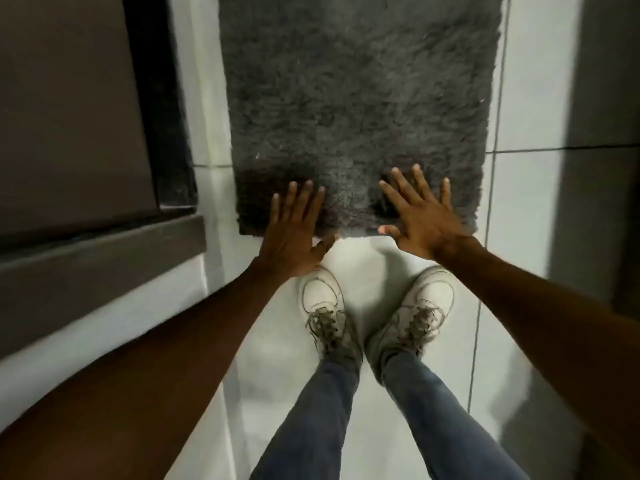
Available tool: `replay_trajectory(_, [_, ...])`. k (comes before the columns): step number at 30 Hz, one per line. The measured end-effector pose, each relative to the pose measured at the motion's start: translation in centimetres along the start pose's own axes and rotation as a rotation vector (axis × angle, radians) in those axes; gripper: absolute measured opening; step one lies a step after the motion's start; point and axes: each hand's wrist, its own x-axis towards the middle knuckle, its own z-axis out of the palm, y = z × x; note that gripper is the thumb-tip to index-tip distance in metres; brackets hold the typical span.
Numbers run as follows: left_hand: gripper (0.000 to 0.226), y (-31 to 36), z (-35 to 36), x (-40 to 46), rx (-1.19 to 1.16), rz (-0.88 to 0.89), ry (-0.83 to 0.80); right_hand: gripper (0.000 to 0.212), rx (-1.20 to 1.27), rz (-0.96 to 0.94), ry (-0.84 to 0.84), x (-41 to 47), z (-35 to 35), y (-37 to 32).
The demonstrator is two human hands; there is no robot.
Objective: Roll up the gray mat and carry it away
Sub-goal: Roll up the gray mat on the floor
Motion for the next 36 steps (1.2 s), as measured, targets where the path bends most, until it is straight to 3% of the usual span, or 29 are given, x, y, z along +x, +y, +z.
replay_trajectory(4, [0.095, -2.2, 7.1, 2.8, 0.207, 0.125, -0.108, 0.099, -0.176, 0.006, -0.035, 2.1, 6.7, 1.7])
replay_trajectory(8, [0.081, -1.5, 9.1, 3.2, 0.334, 0.106, -0.007, 0.085, -0.323, 0.007, 0.097, 2.5, 8.4, 1.2])
replay_trajectory(10, [0.075, -0.9, 8.6, 3.2, 0.373, 0.074, -0.030, 0.078, -0.374, 0.010, 0.092, 2.5, 8.2, 0.9])
replay_trajectory(13, [0.070, 0.1, 5.5, 3.1, 0.329, 0.021, -0.107, 0.067, -0.376, 0.034, -0.003, 1.6, 6.1, 0.4])
replay_trajectory(18, [0.062, 0.0, -0.7, 4.3, 0.044, 0.053, -0.166, 0.063, -0.065, 0.081, -0.122, 0.5, -0.6, -0.2])
replay_trajectory(20, [0.061, -0.6, -2.6, 5.3, -0.016, 0.030, -0.098, 0.055, -0.038, 0.074, -0.048, 1.1, -3.0, 0.2])
replay_trajectory(23, [0.051, -1.1, -3.2, 5.8, 0.100, -0.005, 0.167, 0.065, -0.138, 0.070, 0.265, 1.8, -4.1, 1.3])
replay_trajectory(25, [0.042, -1.1, -2.1, 6.1, 0.128, 0.002, 0.259, 0.067, -0.167, 0.060, 0.383, 1.9, -3.7, 1.8])
replay_trajectory(29, [0.052, -1.4, 1.0, 5.7, 0.131, 0.018, 0.132, 0.048, -0.136, -0.004, 0.413, 2.0, -1.2, 3.1])
replay_trajectory(31, [0.065, -1.5, 1.9, 5.3, 0.145, 0.029, 0.101, 0.055, -0.113, 0.014, 0.349, 1.6, -0.2, 3.6])
replay_trajectory(36, [0.047, -1.0, 1.9, 5.4, 0.120, 0.020, 0.201, 0.048, -0.089, 0.071, 0.364, 1.0, 1.1, 3.5])
